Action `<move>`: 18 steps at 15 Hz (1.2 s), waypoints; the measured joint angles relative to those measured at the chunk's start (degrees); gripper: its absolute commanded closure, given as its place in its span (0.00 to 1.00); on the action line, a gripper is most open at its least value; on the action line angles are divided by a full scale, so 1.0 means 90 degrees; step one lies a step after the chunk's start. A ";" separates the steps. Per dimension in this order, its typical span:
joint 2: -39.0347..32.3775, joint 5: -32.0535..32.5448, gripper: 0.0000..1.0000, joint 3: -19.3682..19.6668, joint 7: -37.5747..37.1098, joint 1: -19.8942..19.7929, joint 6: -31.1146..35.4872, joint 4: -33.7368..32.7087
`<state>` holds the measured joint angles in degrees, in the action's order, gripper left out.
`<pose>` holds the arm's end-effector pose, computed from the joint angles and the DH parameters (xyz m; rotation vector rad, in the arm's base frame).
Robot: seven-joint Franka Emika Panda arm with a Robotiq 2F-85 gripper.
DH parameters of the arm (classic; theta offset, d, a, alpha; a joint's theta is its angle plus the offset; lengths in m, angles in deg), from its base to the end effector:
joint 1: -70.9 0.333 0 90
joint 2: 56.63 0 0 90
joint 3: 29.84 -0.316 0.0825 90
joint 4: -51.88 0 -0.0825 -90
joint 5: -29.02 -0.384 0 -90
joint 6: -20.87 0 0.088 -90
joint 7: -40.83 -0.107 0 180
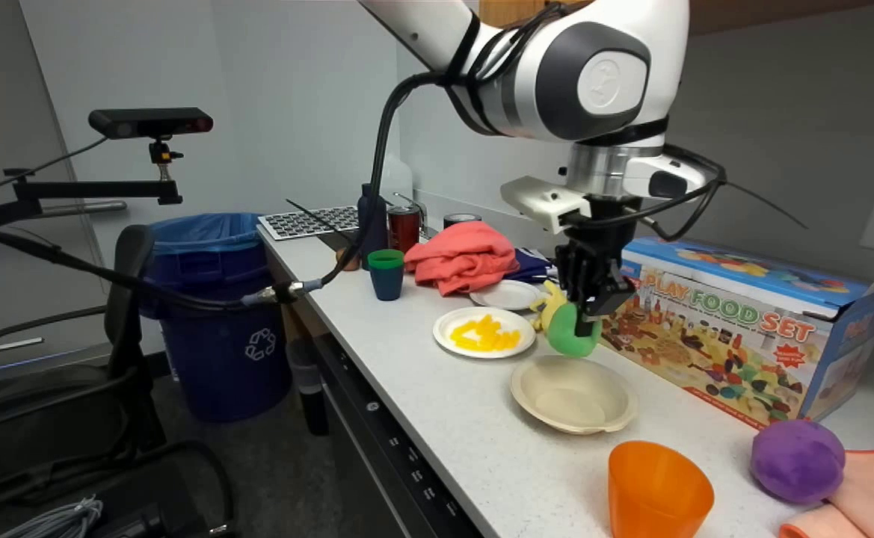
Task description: Place the green plush toy on the beige plate
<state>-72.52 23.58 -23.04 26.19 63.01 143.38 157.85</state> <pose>0.6064 -0.1504 0.3769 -2.9740 0.8515 -0.0215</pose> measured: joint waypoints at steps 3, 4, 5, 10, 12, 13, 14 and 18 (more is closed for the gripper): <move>0.0017 0.0061 0.96 -0.0037 0.0100 0.0108 0.0064 0.0375; 0.0018 0.0063 0.96 -0.0042 0.0134 0.0134 0.0140 0.0486; 0.0021 0.0065 0.96 -0.0045 0.0173 0.0156 0.0217 0.0581; 0.0071 0.0260 0.51 -0.0046 0.0356 0.0197 0.0486 0.0806; 0.0121 0.0356 0.35 -0.0041 0.0357 0.0197 0.0547 0.0859; 0.0154 0.0387 0.28 -0.0039 0.0357 0.0197 0.0566 0.0882; 0.0187 0.0409 0.19 -0.0034 0.0357 0.0197 0.0580 0.0898; 0.0317 0.0423 0.00 -0.0025 0.0360 0.0195 0.0586 0.0918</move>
<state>-69.67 27.39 -23.27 29.43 64.77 148.66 166.10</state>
